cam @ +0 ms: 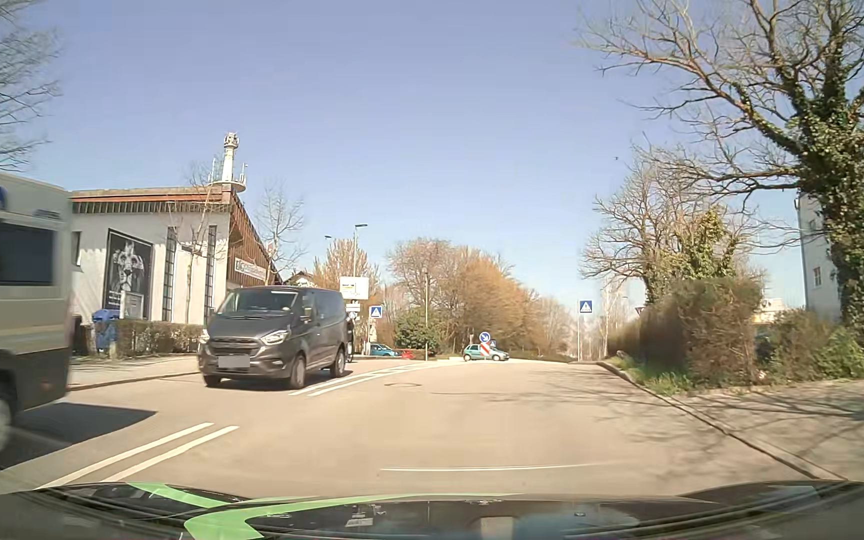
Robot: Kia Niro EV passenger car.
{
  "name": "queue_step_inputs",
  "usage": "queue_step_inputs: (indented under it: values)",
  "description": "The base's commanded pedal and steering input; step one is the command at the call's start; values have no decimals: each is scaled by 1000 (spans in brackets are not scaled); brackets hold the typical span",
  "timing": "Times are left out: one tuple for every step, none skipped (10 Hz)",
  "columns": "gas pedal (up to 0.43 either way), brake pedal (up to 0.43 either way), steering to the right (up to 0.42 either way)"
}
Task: Follow the waypoints while adhering to traffic rules and regulations
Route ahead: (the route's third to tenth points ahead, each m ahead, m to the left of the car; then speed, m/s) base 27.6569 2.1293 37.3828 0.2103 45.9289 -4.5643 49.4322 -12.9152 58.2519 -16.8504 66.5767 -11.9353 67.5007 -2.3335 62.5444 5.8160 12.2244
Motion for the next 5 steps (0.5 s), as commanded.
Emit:
queue_step_inputs:
  values:
    - [110,0,36]
    - [0,0,35]
    - [0,0,35]
    - [0,0,35]
    - [0,0,35]
